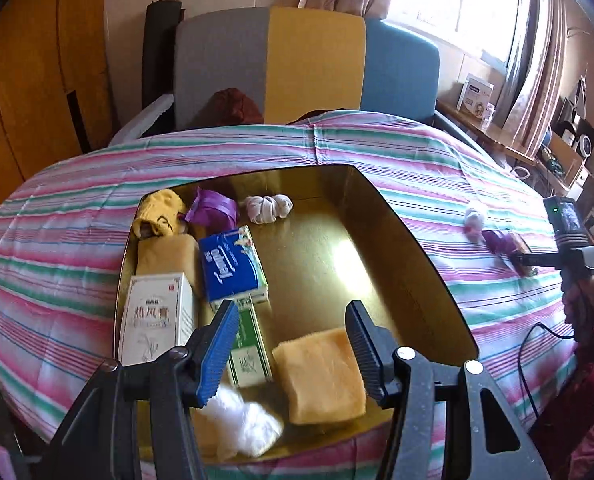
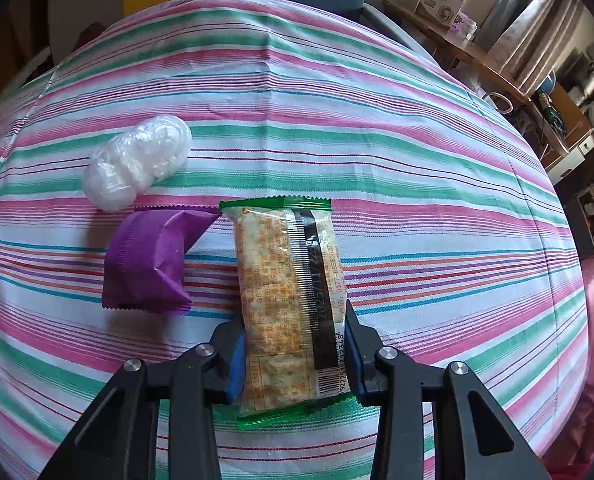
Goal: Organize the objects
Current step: 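Carry the knotted bundle into the gold tray and open the left gripper, then carry the cracker packet into the tray and open the right gripper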
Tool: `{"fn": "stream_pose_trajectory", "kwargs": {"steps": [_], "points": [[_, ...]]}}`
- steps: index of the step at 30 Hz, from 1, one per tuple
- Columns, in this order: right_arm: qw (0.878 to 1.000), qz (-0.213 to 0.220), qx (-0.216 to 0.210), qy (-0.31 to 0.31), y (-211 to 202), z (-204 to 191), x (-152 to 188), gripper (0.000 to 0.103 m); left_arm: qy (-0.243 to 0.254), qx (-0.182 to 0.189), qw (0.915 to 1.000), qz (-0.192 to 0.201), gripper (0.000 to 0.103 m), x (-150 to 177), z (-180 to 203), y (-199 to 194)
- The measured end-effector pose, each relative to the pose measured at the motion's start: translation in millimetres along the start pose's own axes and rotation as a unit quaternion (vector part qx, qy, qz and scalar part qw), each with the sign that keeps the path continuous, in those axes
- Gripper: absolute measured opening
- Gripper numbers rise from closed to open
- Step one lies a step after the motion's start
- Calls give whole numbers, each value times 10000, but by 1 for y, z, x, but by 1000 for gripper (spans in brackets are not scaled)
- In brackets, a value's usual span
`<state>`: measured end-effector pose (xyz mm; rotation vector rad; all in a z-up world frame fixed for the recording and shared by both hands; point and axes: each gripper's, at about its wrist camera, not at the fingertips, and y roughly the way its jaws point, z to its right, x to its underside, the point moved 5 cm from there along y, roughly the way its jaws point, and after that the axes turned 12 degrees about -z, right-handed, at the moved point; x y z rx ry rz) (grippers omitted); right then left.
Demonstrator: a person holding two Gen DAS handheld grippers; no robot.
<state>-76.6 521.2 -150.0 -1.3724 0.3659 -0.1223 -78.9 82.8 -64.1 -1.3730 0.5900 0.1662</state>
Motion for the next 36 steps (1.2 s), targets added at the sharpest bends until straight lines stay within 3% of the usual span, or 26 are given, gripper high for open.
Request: {"fn": "stream_pose_trajectory", "kwargs": {"steps": [36], "points": [[9987,66,493,-146,-1,-9,-1,39,-245,-11,9997,30,56,29,-26,-13]]}}
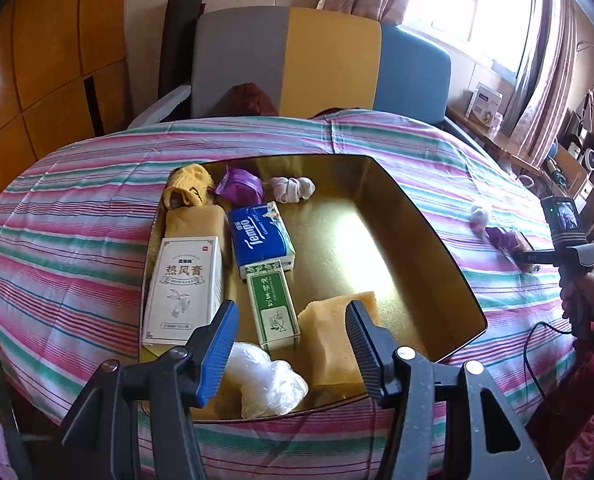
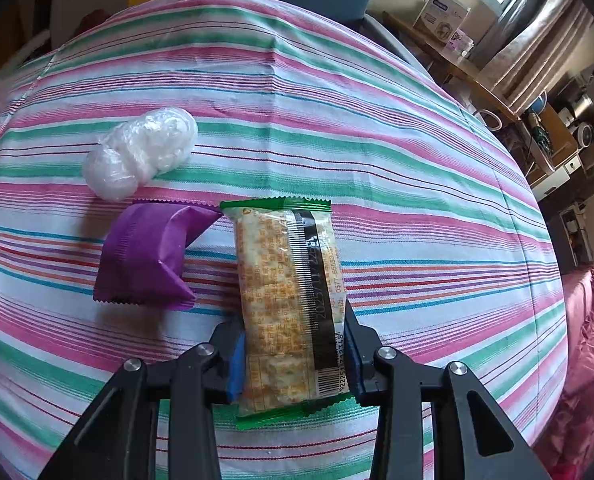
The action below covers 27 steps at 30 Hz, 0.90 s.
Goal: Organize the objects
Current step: 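Carry the cracker packet into the tray and open the right gripper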
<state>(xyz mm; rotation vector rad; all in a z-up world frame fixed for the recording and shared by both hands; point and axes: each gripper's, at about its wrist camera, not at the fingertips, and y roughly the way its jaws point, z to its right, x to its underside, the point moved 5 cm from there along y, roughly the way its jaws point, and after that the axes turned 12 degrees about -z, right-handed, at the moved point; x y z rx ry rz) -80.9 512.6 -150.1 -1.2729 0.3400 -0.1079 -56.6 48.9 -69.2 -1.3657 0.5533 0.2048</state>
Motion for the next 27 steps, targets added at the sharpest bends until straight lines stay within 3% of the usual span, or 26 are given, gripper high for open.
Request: {"fn": "stream_pose_trajectory", "kwargs": {"steps": [3,6,11,15,21,27], "points": [[9998,-182,-37,119,-3,1,2,39,-2,-21,10000,82,56,0,-2,-5],[9979,-326,-476,299,-11,1,9,39,7,-89,9998,189,56,0,-6,-9],[9954,-149,-771,552,-38,3,24,39,-69,-42,9998,197,56,0,-13,-9],[9929,258,-1057,479,-78,-8,28,39,-147,-43,9998,162,56,-1,-18,-7],[9811,833,-1746,-55,-140,-73,14,40,-208,-98,9996,149,56,-1,-24,-5],[9613,995,-2437,-815,-179,-177,8,40,-283,-187,9993,142,56,1,-37,-7]]}}
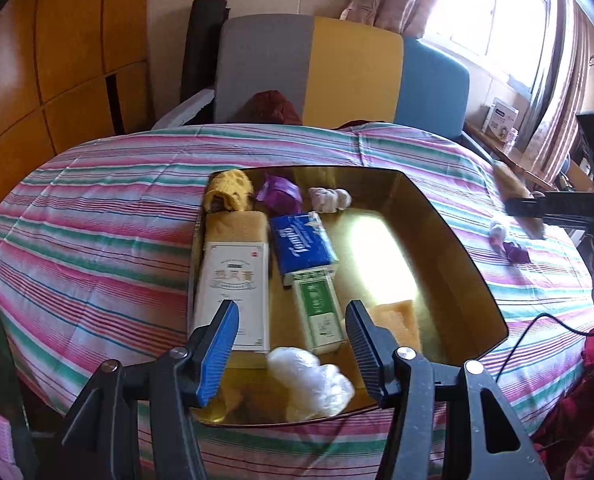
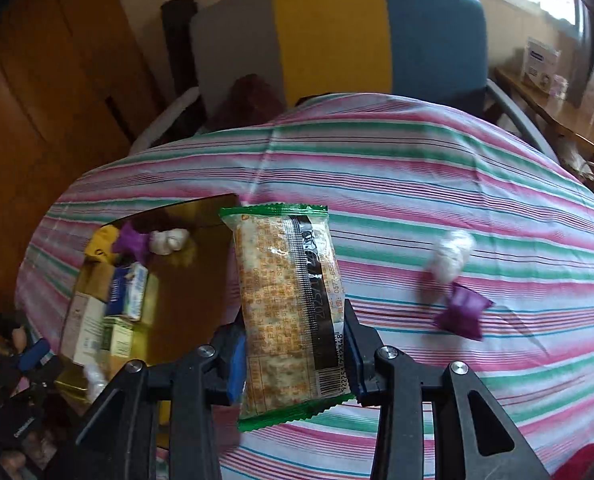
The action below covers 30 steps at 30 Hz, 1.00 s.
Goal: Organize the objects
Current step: 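Carry the cracker packet into the tray and open the right gripper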
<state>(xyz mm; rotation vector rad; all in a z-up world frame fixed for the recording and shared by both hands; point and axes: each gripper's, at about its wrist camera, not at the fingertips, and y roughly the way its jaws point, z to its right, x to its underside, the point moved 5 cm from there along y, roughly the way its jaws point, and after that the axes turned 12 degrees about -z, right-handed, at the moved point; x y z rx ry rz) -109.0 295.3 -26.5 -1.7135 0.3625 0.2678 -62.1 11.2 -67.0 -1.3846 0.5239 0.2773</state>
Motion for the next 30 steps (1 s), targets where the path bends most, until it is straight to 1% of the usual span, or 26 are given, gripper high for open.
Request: {"fn": "stream_pose_trajectory", "kwargs": {"steps": [3,6,8,11,13,14,15,16,17,19,21,23,25,27,30], "points": [[9988,-165,-226,-398,22,-53,-5,40,-131,-88,9999,0,56,0,-14,-2],[9967,-383,-314,-645,48,-94,-10,40,-295,-142,9995,-17,56,0,-28,-1],[9954,-555,-354,-696,69,-113,-14,40,-376,-142,9992,-25,56,-1,-35,0],[9944,-834,-253,-596,103,-129,-19,40,-417,-123,9990,-58,56,-1,-40,4],[9938,-967,-227,-500,122,-134,-24,40,-423,-100,9990,-99,56,0,-40,6],[9941,-982,-136,-441,130,-136,-26,41,-418,-95,9990,-103,56,0,-40,7],[9943,-981,-104,-394,135,-136,-28,44,-416,-96,9990,-116,56,0,-40,7],[9944,-989,-130,-348,140,-139,-30,44,-414,-91,9990,-128,56,1,-40,8],[9941,-1016,-222,-305,145,-140,-30,47,-405,-87,9991,-129,56,1,-39,8],[9938,-1008,-381,-273,145,-140,-30,50,-388,-92,9991,-130,56,1,-38,9],[9939,-941,-508,-252,141,-139,-28,57,-374,-93,9992,-124,56,2,-37,9],[9945,-832,-598,-227,135,-136,-26,60,-342,-106,9993,-112,56,2,-35,8],[9949,-760,-627,-204,127,-131,-23,65,-305,-115,9994,-100,56,3,-32,8],[9955,-668,-647,-195,116,-124,-18,74,-253,-134,9996,-70,56,3,-28,5],[9964,-463,-660,-246,97,-113,-10,84,-181,-148,9997,-27,56,3,-22,2]]}}
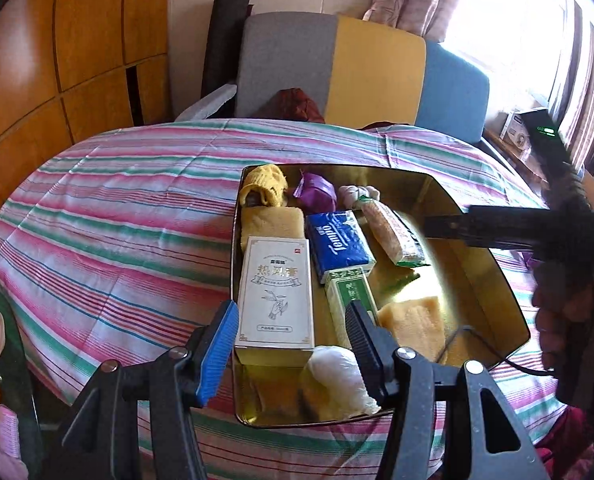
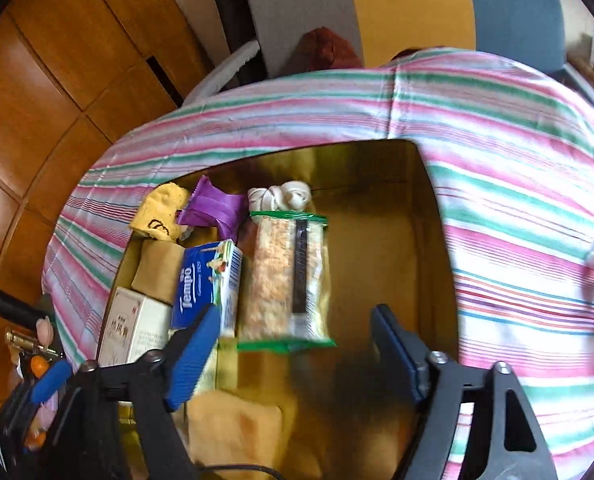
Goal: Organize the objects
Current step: 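Carry the cracker packet into the tray and open the right gripper, then move both tools back toward the clear bag and purple snack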
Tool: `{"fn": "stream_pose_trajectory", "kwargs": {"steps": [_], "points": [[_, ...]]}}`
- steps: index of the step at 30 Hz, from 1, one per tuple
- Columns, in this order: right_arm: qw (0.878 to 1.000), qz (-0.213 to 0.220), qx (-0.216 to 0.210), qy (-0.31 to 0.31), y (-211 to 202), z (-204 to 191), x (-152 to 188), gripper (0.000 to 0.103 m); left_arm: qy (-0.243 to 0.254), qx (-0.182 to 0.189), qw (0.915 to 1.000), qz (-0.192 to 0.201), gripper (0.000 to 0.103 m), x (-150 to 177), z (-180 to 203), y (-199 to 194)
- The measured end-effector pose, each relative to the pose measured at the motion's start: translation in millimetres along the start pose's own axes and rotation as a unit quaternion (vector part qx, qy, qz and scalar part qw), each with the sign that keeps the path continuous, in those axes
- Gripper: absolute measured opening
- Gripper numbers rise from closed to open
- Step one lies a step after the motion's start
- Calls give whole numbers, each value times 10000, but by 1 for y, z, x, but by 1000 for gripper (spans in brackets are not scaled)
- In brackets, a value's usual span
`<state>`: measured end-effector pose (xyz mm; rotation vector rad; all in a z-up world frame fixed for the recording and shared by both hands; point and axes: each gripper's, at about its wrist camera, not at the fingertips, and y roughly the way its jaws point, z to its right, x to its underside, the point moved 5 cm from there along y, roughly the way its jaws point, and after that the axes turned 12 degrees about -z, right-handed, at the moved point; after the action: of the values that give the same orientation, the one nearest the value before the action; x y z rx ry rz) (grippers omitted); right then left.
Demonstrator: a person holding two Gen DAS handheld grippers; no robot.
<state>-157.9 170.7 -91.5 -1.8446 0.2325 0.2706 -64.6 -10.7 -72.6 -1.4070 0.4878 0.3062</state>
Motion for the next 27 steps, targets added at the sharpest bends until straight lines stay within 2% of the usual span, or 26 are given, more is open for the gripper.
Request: {"fn": "stream_pose_trajectory", "kwargs": {"steps": [6,10,19,24,27], "points": [[9977,673,50,-37,-53,28,22,95,138,8,9999,0,56,2,11,-2],[9950,986,84,134,-80,54,32,96,217,43,9998,13,56,4,18,-5],[9854,1210,844,855,-113,148,45,98,431,87,9990,-35,56,6,39,-5],[9714,1404,1441,1259,-131,212,48,99,639,85,9979,-65,56,4,55,-4],[9560,1587,1868,1615,-139,256,58,99,795,117,9967,-89,56,1,69,-3]]}}
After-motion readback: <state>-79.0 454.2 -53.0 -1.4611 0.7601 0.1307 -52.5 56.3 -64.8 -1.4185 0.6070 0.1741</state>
